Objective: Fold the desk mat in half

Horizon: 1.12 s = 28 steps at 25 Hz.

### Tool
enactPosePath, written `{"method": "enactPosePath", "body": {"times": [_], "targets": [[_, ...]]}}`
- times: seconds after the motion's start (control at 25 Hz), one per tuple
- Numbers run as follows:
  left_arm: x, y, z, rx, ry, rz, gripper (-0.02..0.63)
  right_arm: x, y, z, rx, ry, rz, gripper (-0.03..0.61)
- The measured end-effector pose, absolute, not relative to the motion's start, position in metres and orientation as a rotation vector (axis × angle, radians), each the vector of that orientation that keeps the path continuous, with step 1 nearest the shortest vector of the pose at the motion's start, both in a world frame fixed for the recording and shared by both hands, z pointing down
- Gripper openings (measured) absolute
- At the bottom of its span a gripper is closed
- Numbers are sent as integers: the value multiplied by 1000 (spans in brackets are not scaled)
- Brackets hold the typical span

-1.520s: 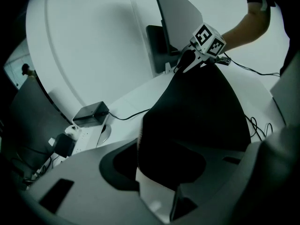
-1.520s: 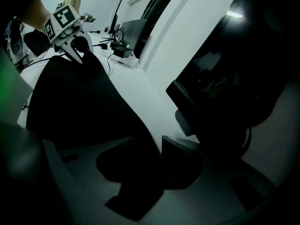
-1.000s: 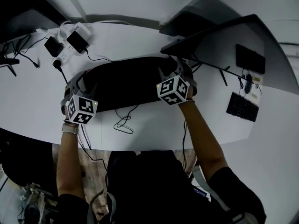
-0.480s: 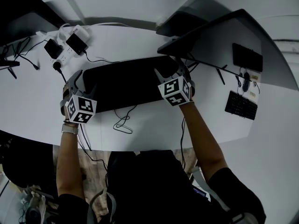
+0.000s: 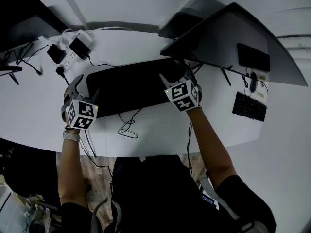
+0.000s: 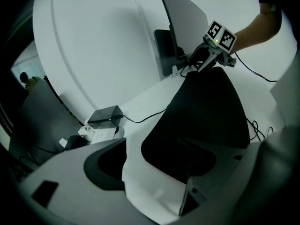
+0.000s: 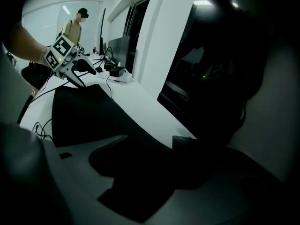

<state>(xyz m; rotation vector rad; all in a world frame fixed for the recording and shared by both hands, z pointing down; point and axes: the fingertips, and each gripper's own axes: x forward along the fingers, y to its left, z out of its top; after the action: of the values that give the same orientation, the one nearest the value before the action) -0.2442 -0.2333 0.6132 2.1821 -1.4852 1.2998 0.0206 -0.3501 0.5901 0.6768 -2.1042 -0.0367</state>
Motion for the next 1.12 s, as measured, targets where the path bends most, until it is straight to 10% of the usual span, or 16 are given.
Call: {"method": "enactPosePath", "body": {"times": [0.48,1.12], "targets": [[-222,-221,574,2256,-1485,1074,266,30,-318,546,769,-2185,110,275],[-189,-172,485,2354,-1556,620,9,48,-240,474,951,-2308,219,68]]}}
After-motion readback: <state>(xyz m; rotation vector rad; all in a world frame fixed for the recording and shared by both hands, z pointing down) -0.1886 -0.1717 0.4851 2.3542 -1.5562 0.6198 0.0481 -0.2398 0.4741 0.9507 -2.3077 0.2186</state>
